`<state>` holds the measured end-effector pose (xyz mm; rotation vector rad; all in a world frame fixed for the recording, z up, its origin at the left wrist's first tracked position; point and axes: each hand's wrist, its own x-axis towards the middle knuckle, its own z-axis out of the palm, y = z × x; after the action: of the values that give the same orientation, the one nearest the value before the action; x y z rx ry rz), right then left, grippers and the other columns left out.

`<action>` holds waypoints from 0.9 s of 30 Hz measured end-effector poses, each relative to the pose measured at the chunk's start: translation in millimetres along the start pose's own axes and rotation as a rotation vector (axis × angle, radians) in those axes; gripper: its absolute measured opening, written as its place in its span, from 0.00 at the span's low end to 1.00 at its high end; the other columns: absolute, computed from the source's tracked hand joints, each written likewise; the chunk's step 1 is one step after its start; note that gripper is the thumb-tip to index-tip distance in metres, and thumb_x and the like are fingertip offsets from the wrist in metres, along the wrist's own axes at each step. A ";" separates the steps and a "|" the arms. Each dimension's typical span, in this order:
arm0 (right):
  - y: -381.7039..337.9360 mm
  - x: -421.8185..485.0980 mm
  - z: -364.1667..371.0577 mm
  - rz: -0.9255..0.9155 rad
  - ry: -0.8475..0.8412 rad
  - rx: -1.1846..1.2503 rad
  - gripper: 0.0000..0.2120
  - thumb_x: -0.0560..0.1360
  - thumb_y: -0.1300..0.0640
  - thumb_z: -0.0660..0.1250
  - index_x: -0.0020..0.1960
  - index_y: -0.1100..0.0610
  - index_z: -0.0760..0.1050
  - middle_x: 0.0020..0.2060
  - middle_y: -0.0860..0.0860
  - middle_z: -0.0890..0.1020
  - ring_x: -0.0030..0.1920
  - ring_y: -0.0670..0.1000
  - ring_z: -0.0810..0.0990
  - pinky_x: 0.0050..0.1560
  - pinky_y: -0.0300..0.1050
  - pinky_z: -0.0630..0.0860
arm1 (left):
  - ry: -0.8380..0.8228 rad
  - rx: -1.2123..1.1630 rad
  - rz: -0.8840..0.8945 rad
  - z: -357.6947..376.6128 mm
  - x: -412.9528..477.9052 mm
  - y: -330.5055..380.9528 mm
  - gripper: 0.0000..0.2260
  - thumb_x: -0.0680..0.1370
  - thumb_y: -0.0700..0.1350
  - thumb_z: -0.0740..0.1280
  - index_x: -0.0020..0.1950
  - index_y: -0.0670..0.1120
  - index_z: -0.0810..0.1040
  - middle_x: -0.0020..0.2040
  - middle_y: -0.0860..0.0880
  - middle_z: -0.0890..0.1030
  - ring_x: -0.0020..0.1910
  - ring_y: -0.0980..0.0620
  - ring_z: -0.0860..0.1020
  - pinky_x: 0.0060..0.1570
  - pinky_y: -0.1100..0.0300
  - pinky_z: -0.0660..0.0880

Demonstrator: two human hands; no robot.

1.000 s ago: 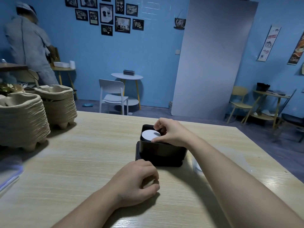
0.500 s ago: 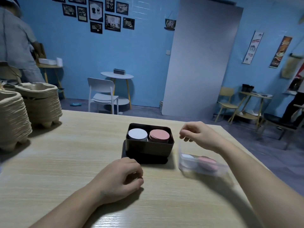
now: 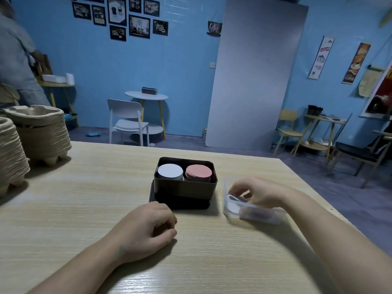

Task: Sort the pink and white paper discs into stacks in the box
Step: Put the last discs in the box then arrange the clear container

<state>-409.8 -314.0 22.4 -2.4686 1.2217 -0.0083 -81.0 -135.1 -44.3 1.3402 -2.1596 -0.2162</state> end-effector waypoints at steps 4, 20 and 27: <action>-0.1 1.5 -0.6 -0.004 -0.013 -0.050 0.21 0.68 0.58 0.80 0.58 0.46 0.81 0.54 0.39 0.82 0.57 0.40 0.81 0.61 0.44 0.80 | -0.001 -0.007 -0.006 -0.7 -0.3 1.2 0.07 0.77 0.58 0.67 0.46 0.57 0.80 0.50 0.64 0.80 0.54 0.61 0.79 0.53 0.56 0.77; -1.2 -24.6 -29.9 0.019 0.100 0.159 0.23 0.69 0.60 0.80 0.60 0.45 0.79 0.57 0.44 0.83 0.56 0.37 0.81 0.54 0.35 0.79 | -0.177 0.060 -0.002 -3.6 -1.0 6.1 0.25 0.76 0.67 0.64 0.71 0.62 0.76 0.72 0.71 0.71 0.74 0.71 0.64 0.73 0.65 0.65; -11.2 -31.9 -37.5 -0.018 0.261 0.269 0.25 0.69 0.62 0.82 0.62 0.48 0.80 0.57 0.46 0.84 0.54 0.38 0.82 0.57 0.38 0.81 | -0.323 0.148 0.038 -3.6 0.9 9.3 0.34 0.77 0.71 0.62 0.81 0.62 0.63 0.80 0.70 0.57 0.79 0.72 0.50 0.78 0.67 0.54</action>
<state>-427.5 -296.1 66.1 -2.2920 1.2100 -0.4821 -86.4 -130.7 -37.1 1.4251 -2.5094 -0.2781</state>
